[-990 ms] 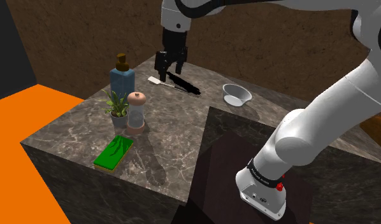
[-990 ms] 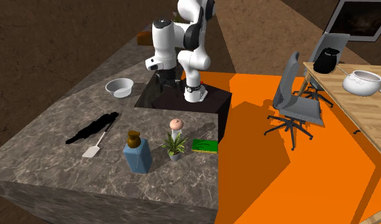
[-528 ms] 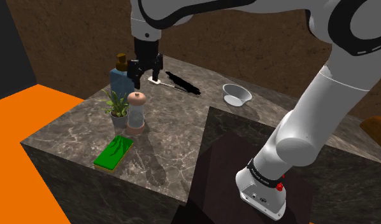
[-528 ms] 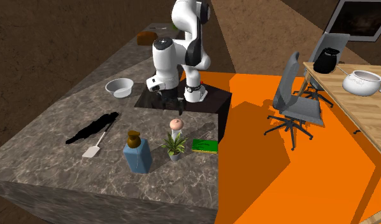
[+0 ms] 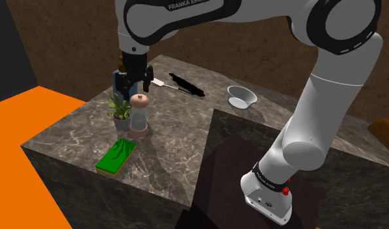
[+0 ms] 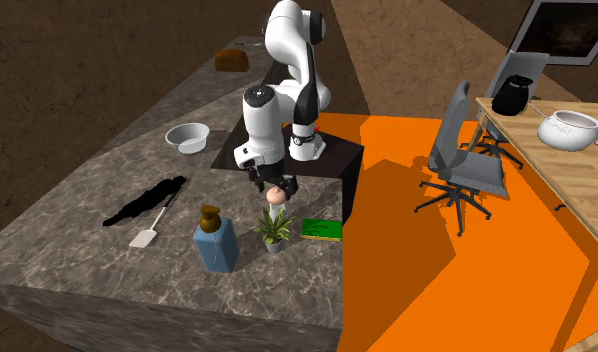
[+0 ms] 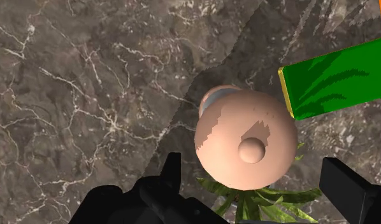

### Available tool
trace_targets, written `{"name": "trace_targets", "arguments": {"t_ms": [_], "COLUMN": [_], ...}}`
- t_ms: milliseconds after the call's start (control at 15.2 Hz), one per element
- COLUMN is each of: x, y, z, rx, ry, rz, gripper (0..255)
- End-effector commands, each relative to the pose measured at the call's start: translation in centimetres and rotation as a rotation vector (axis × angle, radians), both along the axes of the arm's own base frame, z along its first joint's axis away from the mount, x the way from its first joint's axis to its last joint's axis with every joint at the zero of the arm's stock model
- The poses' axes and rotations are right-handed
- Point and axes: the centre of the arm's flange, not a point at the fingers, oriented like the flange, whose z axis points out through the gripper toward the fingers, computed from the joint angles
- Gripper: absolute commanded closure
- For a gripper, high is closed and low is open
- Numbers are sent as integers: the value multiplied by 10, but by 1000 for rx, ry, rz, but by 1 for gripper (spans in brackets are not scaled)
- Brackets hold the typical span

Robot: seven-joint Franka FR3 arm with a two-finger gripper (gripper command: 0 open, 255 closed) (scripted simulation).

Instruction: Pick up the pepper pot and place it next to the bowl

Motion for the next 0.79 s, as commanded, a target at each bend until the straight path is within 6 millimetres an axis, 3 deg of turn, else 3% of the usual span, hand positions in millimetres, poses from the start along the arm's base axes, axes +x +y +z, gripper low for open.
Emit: {"name": "trace_targets", "arguments": {"t_ms": [0,132,660,726], "x": [0,-1,-1,-1], "y": [-1,-1,-1,-1], "z": [-10,-19,-19,-19], "rx": [0,0,0,0], "ry": [-1,-1,-1,-1], "rz": [0,0,0,0], "gripper": [0,0,0,255]}}
